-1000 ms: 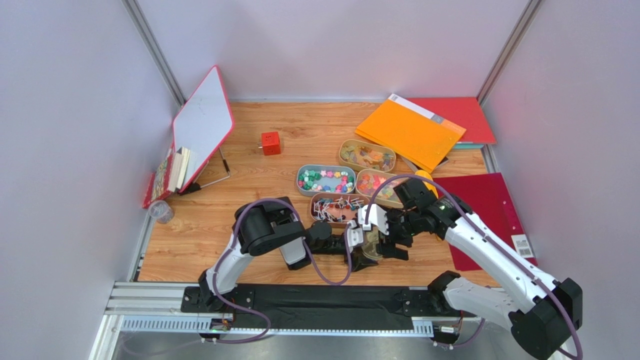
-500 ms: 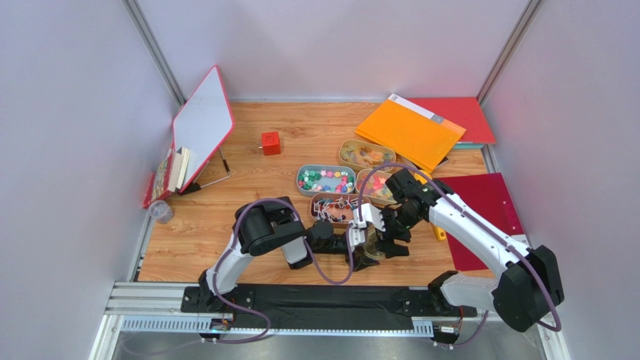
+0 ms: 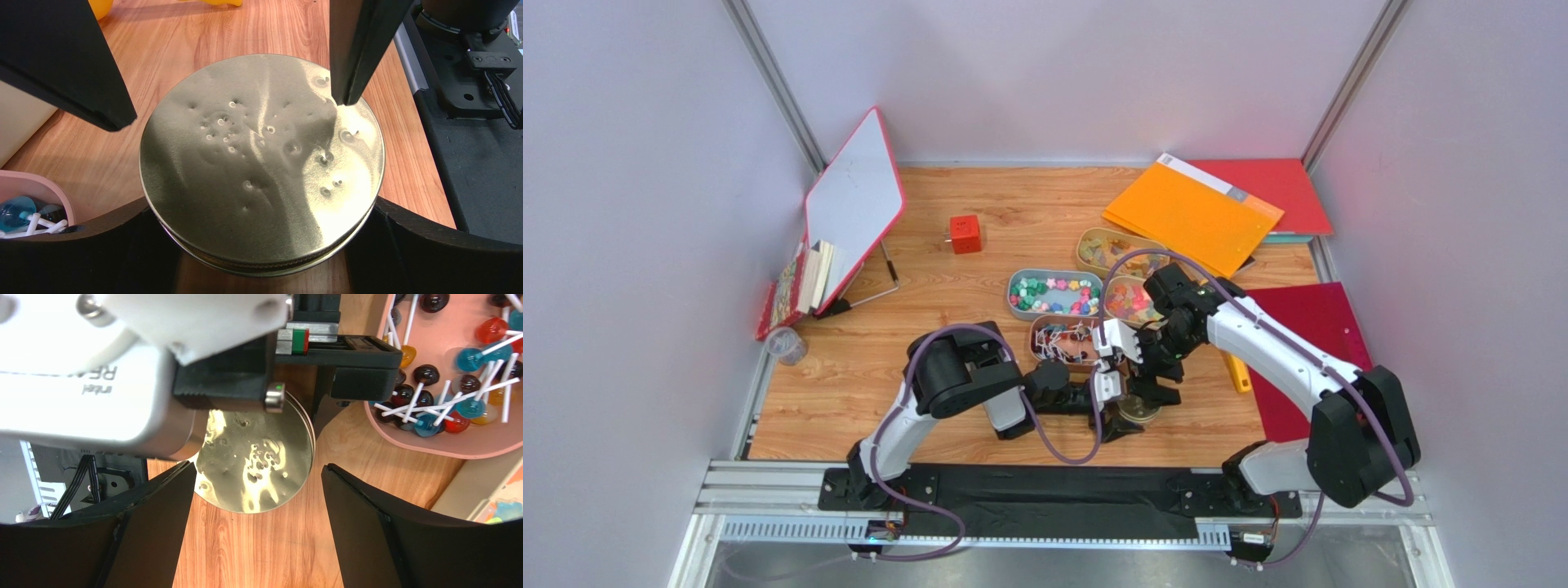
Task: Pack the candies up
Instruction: Screw the bottle lid onto the packing bottle.
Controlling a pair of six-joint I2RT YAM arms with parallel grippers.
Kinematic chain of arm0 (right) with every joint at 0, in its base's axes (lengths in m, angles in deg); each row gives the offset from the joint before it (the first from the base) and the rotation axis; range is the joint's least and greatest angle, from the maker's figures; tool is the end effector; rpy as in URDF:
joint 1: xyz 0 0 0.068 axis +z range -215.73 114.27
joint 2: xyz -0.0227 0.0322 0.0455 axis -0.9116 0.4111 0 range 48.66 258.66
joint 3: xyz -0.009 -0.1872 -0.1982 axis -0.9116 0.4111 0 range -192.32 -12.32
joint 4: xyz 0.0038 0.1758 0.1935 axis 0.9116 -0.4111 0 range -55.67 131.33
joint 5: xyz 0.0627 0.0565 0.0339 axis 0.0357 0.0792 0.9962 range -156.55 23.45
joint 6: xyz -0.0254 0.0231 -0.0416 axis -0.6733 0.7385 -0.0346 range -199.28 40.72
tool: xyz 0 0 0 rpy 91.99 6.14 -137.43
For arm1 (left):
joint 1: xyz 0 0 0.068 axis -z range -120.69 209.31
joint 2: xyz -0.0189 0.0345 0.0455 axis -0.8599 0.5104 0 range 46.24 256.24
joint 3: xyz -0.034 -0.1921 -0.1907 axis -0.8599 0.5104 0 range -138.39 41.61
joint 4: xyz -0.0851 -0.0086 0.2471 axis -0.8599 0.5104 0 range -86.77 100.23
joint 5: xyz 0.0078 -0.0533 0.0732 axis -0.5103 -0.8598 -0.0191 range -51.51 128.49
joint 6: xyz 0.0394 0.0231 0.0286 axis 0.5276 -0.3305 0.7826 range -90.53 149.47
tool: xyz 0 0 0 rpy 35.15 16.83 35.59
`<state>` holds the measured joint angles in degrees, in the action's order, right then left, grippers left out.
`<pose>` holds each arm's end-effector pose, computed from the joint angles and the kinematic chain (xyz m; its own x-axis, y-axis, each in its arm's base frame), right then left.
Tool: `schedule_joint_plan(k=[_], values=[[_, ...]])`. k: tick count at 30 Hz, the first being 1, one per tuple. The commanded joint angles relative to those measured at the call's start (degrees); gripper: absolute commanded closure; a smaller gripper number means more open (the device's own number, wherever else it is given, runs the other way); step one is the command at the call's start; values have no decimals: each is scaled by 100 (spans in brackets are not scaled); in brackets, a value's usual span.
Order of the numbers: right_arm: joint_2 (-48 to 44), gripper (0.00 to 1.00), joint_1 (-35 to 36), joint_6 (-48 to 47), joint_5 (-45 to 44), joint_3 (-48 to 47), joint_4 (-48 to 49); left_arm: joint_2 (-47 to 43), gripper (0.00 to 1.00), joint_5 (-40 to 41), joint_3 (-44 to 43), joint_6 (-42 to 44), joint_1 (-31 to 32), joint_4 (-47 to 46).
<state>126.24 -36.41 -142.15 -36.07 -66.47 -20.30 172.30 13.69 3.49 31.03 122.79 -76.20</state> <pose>0.1837 0.1239 0.2245 0.0133 -0.8722 -0.4890 -0.9829 -0.1013 0.1538 0.1426 -0.3192 0.0685 -0.0387 0.1331 -0.9903 0.9989 0.0306 -0.0350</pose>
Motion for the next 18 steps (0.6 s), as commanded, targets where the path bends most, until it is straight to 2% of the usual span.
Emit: schedule_joint_plan(k=[1, 11, 18], values=[[91, 19, -23, -199, 213, -193, -60, 551, 100, 274, 245, 283, 15, 2090], [-418, 19, -23, -296, -112, 308, -359, 630, 100, 282, 113, 11, -152, 2345], [-946, 19, -23, -313, -463, 1036, -684, 665, 100, 317, 78, -7, -178, 2363]])
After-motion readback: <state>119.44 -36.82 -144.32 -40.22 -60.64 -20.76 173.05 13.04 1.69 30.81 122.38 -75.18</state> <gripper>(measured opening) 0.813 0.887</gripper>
